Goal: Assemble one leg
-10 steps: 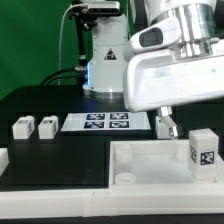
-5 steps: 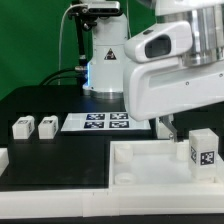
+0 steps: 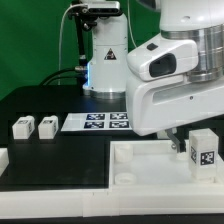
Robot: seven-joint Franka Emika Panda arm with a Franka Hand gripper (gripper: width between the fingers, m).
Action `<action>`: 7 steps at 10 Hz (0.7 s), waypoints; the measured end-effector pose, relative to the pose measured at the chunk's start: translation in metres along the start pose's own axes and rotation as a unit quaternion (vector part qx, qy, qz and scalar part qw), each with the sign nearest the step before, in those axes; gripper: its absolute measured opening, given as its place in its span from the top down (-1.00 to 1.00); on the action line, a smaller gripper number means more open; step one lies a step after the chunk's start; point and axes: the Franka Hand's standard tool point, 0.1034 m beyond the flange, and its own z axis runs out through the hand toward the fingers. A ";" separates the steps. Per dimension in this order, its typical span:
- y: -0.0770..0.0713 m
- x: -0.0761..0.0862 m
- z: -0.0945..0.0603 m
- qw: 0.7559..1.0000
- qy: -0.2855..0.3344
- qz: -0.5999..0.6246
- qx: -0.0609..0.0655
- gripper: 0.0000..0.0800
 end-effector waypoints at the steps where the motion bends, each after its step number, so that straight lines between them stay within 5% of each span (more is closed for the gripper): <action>1: 0.000 0.000 0.000 1.000 0.000 0.000 0.000 -0.55; 2: 0.000 0.000 0.000 1.000 0.000 0.004 0.000 -0.55; 4: 0.000 0.000 0.000 1.000 0.000 0.025 0.000 0.26; 7: 0.004 0.000 0.000 0.983 0.000 0.183 -0.001 0.26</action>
Offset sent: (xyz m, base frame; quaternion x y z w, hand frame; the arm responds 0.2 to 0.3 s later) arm 0.0000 0.0000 0.0000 0.0000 0.0000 0.0000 1.0000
